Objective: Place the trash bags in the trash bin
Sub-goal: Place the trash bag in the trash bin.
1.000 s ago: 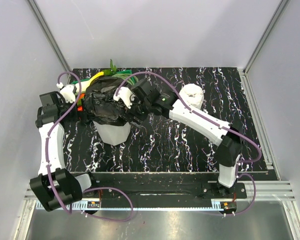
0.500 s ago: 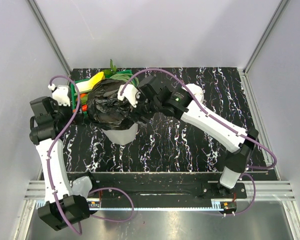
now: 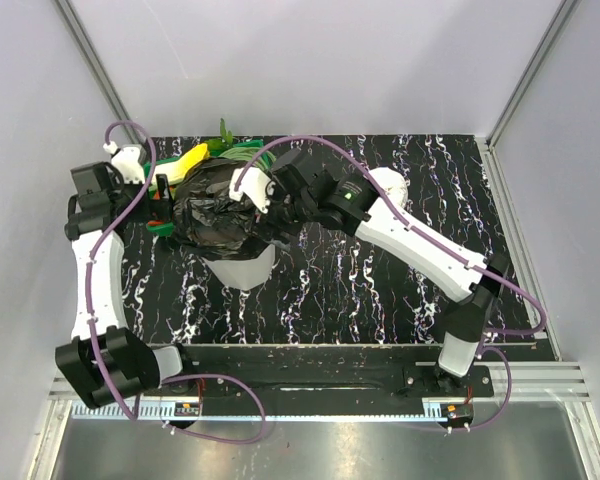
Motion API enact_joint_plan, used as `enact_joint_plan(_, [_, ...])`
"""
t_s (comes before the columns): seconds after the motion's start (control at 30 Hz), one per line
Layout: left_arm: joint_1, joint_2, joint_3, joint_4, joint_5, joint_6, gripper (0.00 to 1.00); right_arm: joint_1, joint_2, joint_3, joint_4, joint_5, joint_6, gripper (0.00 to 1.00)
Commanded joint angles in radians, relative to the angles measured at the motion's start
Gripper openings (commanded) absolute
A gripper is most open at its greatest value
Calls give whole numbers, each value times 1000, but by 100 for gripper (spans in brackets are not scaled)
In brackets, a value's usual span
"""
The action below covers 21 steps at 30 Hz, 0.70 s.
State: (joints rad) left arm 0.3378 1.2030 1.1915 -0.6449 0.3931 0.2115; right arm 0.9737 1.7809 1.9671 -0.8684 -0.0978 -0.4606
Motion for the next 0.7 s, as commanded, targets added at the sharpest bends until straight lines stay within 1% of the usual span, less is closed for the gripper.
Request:
enact_joint_plan(0.0, [-62,39,54,140,38,-63,99,26,26,41,9,-33,-21,82])
enact_joint_plan(0.13, [-108,81,62,174,23,-78,99,49,37,32,12,-51,-10,82])
enact_joint_plan(0.3, [-174,144,98,179,13,-77,99,88,41,21,11,-43,-3,82])
enact_joint_plan(0.53, [-267,271,207,176,6,-78,99,128,48,47,-15,-37,17,82])
enact_joint_plan(0.67, [-310,334,258,183,9,-89,99,140,58,58,-26,-65,36,82])
